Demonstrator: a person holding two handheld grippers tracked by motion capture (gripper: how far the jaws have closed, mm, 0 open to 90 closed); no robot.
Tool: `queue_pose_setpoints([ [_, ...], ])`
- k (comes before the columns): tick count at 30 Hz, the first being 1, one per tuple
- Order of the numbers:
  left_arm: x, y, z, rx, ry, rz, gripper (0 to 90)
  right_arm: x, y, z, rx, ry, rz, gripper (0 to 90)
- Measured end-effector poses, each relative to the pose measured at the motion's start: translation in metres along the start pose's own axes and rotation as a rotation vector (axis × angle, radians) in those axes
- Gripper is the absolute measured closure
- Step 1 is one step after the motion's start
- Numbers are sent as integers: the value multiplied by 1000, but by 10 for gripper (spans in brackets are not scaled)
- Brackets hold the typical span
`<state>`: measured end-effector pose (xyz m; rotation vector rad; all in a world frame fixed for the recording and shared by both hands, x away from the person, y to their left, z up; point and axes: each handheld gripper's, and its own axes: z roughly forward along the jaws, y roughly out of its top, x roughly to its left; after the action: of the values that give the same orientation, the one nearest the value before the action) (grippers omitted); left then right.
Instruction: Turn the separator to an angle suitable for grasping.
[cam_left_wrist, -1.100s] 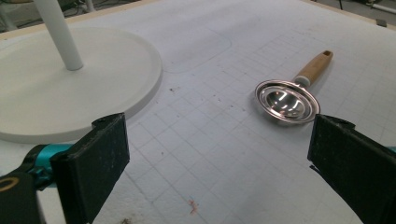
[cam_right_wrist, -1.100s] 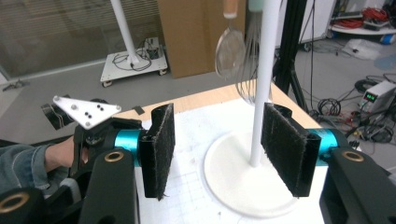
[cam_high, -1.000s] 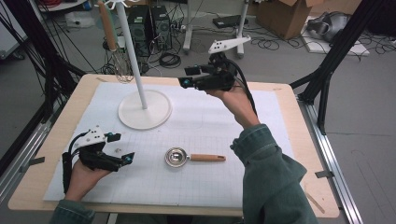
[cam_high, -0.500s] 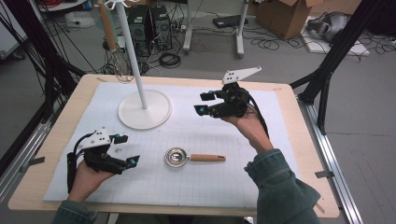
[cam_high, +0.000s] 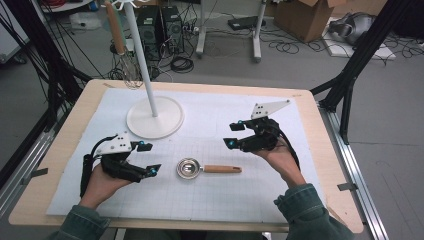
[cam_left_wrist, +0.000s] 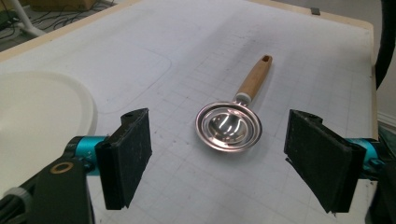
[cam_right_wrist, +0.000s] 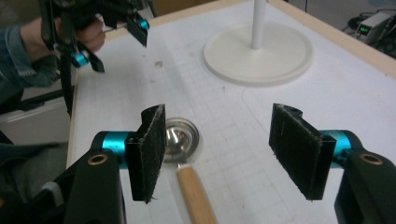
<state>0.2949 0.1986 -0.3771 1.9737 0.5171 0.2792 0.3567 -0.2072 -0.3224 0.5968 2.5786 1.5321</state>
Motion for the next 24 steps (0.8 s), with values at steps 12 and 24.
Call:
queue_pose_setpoints([
  [12,-7,14,18,9,-55,31,271,3,-40,8,80,3,-17,371],
  [24,-5,9,10,3,-47,20,260,6,-53,49,230,33,-97,401],
])
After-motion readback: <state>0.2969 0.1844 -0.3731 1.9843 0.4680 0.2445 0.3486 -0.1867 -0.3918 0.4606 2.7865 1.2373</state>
